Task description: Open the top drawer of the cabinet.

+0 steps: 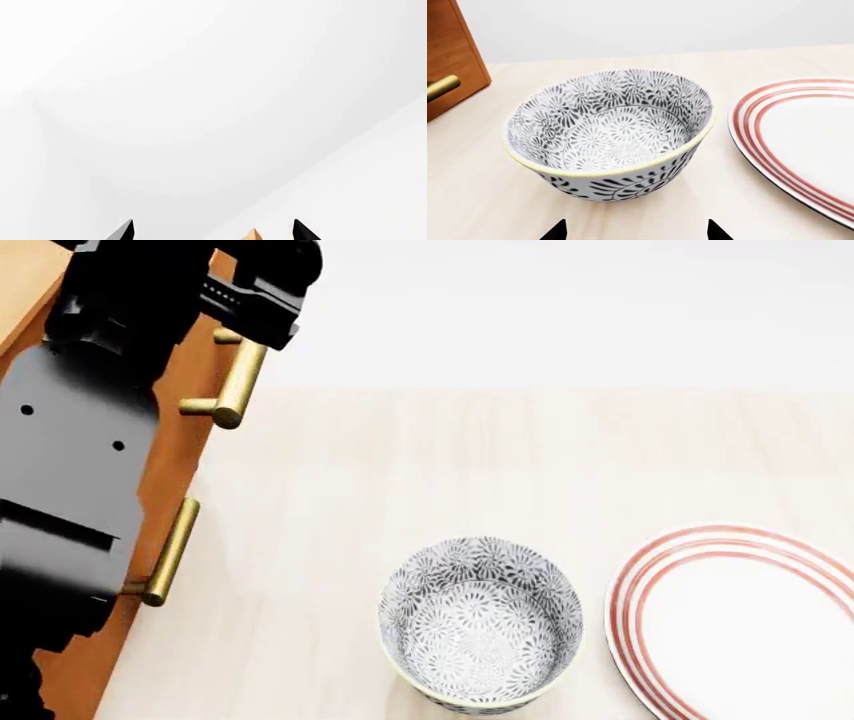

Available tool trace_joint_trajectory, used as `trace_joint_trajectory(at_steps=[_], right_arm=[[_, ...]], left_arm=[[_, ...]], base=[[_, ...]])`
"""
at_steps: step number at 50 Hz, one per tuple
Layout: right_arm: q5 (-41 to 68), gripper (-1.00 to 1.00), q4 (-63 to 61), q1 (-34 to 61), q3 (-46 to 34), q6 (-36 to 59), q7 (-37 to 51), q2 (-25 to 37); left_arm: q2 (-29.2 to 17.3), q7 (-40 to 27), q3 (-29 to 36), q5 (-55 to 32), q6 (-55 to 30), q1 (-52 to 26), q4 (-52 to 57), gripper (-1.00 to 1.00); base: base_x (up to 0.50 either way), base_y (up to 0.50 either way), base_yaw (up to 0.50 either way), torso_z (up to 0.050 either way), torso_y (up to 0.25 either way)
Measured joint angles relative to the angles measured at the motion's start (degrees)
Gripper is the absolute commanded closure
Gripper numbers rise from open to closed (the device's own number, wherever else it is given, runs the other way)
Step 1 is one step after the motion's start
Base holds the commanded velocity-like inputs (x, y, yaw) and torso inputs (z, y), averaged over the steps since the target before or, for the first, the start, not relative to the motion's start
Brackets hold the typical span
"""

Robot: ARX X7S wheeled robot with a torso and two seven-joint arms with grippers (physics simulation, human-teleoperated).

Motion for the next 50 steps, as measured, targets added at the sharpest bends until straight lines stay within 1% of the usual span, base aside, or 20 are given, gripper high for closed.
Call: trace_joint_trajectory(at_steps=[11,28,50], right_arm=[[0.12,-1.0,0.04,0.04,-0.21,-0.08,0.02,0.09],[0.34,-1.0,-0.26,0.05,-0.51,-0.08,0.11,0.33],[0.61,-1.0,-0.13,0.23,-0.71,-0.34,0.29,0.45]], left_arm=[[0.3,-1.73,-0.95,-1.73,1.02,-2.77,-5.61,-1.0],[2.08,-4.09,-4.16,-6.64,-1.43,-6.71,-10.17,-1.0],[2.93,-8.19,-7.84,-18.58,-5.64,-11.93,-10.61,-1.0]], base=[[0.0,0.0,0.0,0.0,0.0],[0.0,0.0,0.0,0.0,0.0],[0.0,0.0,0.0,0.0,0.0]])
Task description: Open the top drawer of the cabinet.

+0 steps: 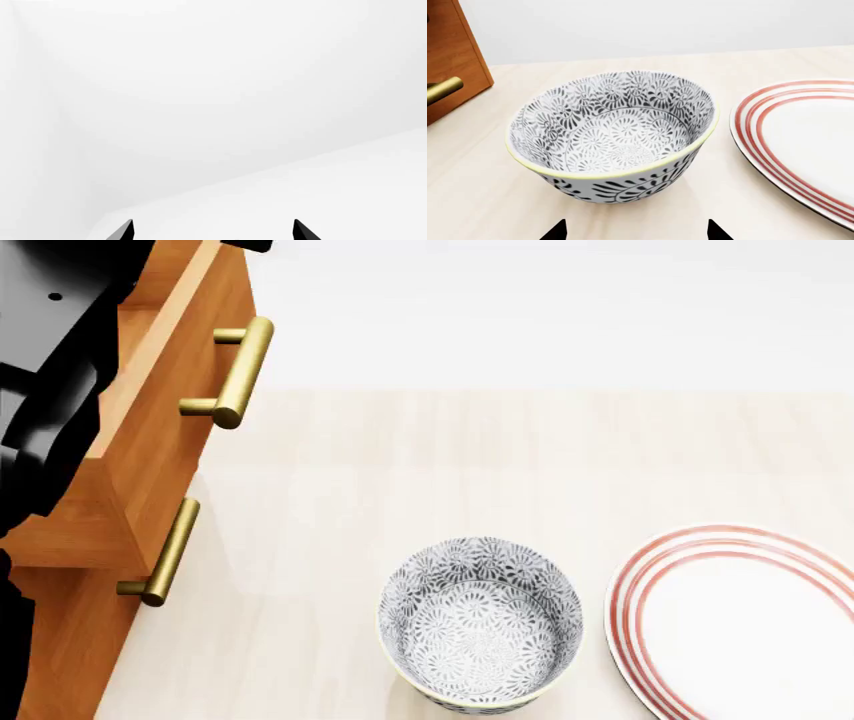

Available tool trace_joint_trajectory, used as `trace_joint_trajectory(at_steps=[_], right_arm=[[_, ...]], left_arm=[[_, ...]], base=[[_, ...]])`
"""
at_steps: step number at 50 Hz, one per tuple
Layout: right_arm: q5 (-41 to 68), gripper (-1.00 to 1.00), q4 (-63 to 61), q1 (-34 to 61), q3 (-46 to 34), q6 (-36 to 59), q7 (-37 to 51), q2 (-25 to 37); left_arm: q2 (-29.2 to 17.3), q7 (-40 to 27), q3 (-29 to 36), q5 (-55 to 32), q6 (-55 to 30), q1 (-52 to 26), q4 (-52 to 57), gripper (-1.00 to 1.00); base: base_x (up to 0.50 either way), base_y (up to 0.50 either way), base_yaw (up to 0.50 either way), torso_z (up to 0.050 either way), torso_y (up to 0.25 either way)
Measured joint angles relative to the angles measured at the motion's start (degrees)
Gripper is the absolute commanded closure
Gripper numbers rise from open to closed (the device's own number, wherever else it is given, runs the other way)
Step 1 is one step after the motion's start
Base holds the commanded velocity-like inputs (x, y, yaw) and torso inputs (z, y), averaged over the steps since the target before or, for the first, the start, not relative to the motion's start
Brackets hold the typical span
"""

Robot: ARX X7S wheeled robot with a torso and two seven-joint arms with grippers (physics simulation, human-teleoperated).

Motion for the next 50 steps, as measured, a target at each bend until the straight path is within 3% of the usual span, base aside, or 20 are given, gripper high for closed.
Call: trace_joint_trajectory(at_steps=[23,50], right_arm=[[0.5,-1.0,-0.53,-0.02,-0.2,0.24,0.35,0.32],[0.82,-1.0,0.03,0.15,-0.66,-0.16,0.16,0.37]], left_arm=[[0.08,-6.35,-4.9,-11.84,-0.99,-4.4,-4.92,-1.0],[-0.28,-8.92,-5.75,-22.69,-2.51,-5.28,-6.81,-1.0]], base=[[0.0,0.0,0.0,0.0,0.0],[0.0,0.0,0.0,0.0,0.0]])
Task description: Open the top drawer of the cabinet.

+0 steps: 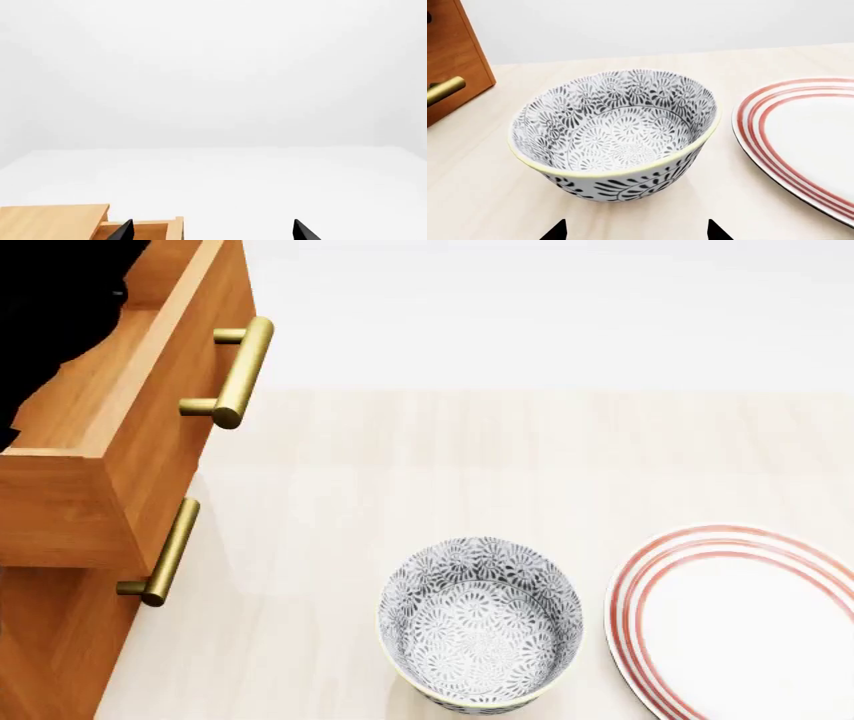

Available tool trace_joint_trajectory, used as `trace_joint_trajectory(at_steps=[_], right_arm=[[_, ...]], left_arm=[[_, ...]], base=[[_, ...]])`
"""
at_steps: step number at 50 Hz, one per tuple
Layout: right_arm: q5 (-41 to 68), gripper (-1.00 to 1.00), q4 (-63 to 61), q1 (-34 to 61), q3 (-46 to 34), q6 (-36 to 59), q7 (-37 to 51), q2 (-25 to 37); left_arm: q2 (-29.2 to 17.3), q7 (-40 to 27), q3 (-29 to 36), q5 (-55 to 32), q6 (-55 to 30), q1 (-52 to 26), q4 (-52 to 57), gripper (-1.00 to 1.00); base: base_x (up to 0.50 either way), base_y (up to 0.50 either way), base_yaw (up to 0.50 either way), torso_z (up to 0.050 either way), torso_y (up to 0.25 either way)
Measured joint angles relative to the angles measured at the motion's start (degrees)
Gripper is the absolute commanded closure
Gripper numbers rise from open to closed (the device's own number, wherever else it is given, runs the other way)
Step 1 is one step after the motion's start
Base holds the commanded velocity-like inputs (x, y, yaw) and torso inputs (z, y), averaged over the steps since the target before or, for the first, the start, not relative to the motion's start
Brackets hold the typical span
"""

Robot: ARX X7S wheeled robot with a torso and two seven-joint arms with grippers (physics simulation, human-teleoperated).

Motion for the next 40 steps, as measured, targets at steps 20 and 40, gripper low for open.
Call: trace_joint_trajectory(at_steps=[20,40], right_arm=[[0.29,-1.0,0.17,0.09,-0.24,-0.12,0.05,0.11],[0.79,-1.0,0.32,0.27,-0.28,-0.06,0.26,0.19]], left_arm=[[-0.14,-2.47,0.86,-4.83,-0.96,-1.93,-6.71,-1.0],[0.02,-5.4,-0.31,-8.85,0.24,-5.03,-14.4,-1.0]], base=[[0.0,0.0,0.0,0.0,0.0],[0.0,0.0,0.0,0.0,0.0]])
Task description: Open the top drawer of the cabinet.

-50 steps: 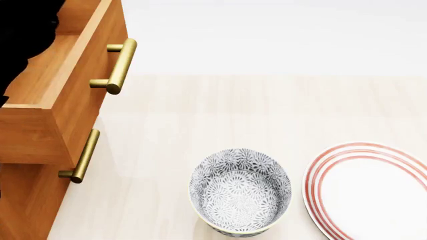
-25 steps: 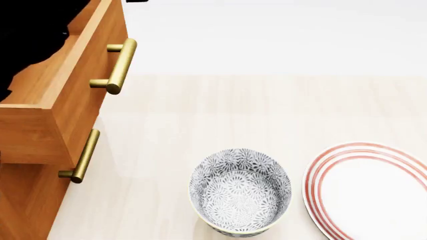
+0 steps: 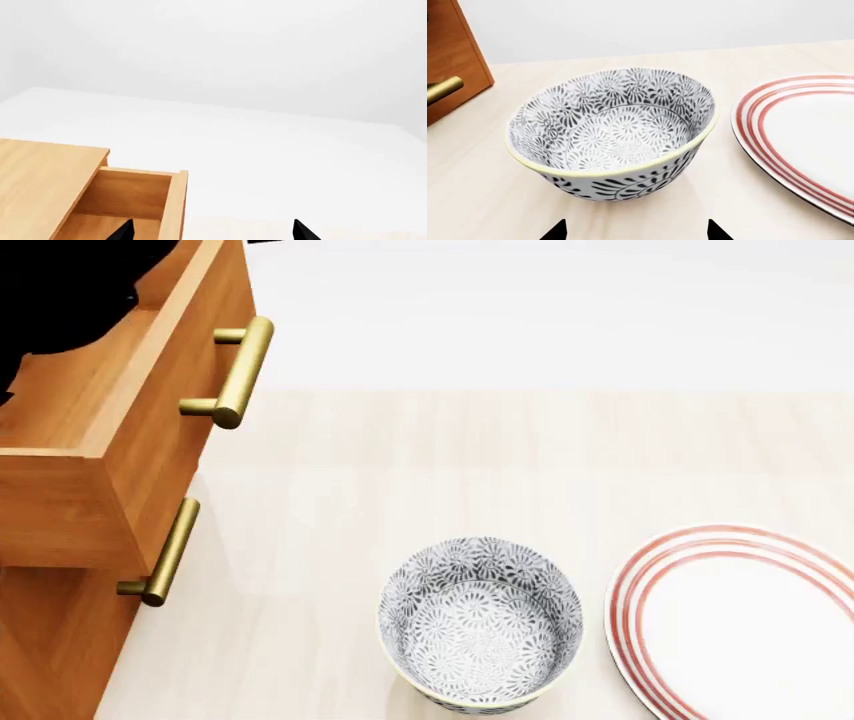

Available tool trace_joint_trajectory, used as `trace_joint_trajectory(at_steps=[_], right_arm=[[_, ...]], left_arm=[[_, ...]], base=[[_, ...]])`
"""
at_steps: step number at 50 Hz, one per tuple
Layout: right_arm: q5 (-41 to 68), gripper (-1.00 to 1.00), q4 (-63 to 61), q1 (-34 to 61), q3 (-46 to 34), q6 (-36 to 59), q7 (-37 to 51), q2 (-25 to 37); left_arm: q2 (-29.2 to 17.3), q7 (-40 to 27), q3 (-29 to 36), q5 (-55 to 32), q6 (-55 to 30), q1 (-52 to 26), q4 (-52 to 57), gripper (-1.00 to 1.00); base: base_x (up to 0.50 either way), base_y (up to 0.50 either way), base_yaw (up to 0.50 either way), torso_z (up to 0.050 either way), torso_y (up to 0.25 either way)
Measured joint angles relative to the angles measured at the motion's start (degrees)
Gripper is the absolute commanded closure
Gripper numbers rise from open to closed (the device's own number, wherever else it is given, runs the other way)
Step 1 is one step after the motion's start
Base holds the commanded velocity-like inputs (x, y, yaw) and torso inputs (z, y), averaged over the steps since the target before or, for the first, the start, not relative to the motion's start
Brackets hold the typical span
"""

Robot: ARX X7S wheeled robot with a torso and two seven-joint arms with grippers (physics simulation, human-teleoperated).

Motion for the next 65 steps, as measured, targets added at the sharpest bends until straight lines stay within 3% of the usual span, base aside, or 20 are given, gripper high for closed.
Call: trace_joint_trajectory(at_steps=[30,65], right_arm=[[0.48,-1.0,0.61,0.19,-0.43,-0.26,-0.23,0.07],[0.9,-1.0,0.02,0.17,-1.03,0.08,0.03,0.48]], left_arm=[[0.32,-4.23,-1.03,-7.33,1.82,-6.35,-12.21,-1.0],[1.11,-3.66,8.33,-15.33,7.68,-13.38,-30.96,-1.0]], base=[[0.0,0.0,0.0,0.0,0.0],[0.0,0.0,0.0,0.0,0.0]])
